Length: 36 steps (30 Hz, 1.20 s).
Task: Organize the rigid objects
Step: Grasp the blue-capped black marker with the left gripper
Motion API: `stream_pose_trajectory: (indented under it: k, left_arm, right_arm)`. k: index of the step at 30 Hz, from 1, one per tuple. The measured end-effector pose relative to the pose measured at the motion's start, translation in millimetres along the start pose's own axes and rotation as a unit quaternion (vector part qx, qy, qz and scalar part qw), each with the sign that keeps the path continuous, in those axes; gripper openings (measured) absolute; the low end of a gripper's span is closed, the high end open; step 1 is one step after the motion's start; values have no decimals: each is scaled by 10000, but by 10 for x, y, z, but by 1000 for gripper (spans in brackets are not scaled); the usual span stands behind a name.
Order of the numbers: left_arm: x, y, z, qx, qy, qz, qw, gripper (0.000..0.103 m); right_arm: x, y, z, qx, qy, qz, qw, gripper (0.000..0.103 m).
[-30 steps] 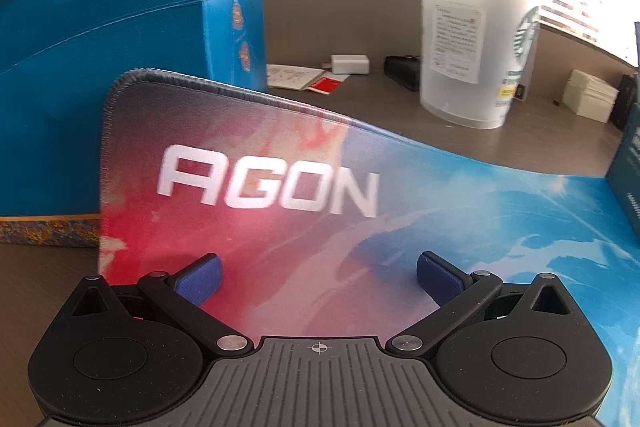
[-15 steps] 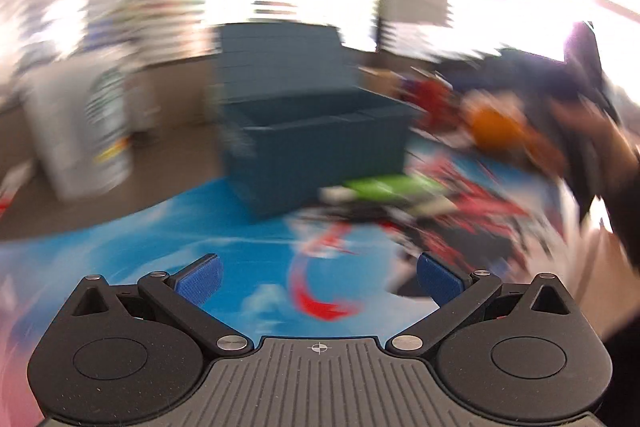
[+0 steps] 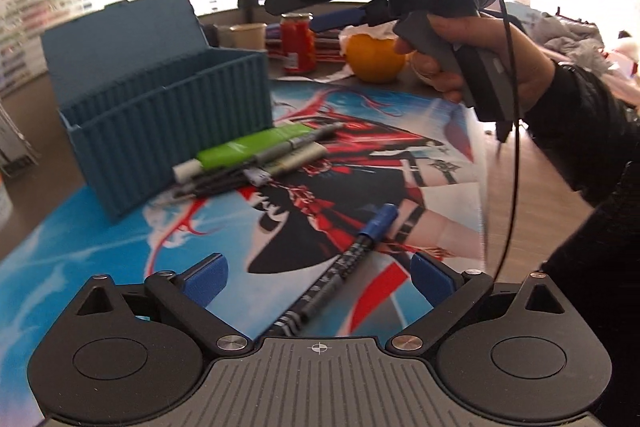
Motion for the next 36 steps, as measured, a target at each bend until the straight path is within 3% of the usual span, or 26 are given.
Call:
stream_pose_trajectory:
  k: [3,5,7,14,22,26,28,36]
  left_arm:
    - [1,27,17,-162,-2,143,9998,89]
    - [-5,79,50,-294,-18,323,9990,74]
    - [-8,124,74,-318,59,452,9985,65]
    - [12,138,51,-590,680,423,9950,47]
    - [51,152,87,-810,644,512,9933,42]
    - [64,164,144,-684,473,537,9951,23]
    - [71,170,134,-585,505,548,9955,20]
    - [102,191,109,-350,428,571,9968,11]
  right_arm:
    - [2,-5,-34,1,131,6,9999,103]
    - [5,-15,-48,-1,198,-6,9998,103]
    - [6,-21,-54,-14,215,-20,9998,103]
    - [-10,-13,-49,-116,172,-23,9998,103]
    - [-87,86,-108,-143,318,191,9992,103]
    - [-147,117,-140,-198,291,174,9992,103]
    - [-187,131,-194,-162,403,114,9990,103]
    - [-377,206,-686,83,1803,-77,9835,103]
Point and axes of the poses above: each gripper's, at about its wrist camera, not at the fingertips, and y roughly the way its jaws point, z to its left, x to its top, the point moved 1 cm from there along y, roughly the way its jaws point, and after that the axes turned 6 degrees about y, right-handed, at the moved point
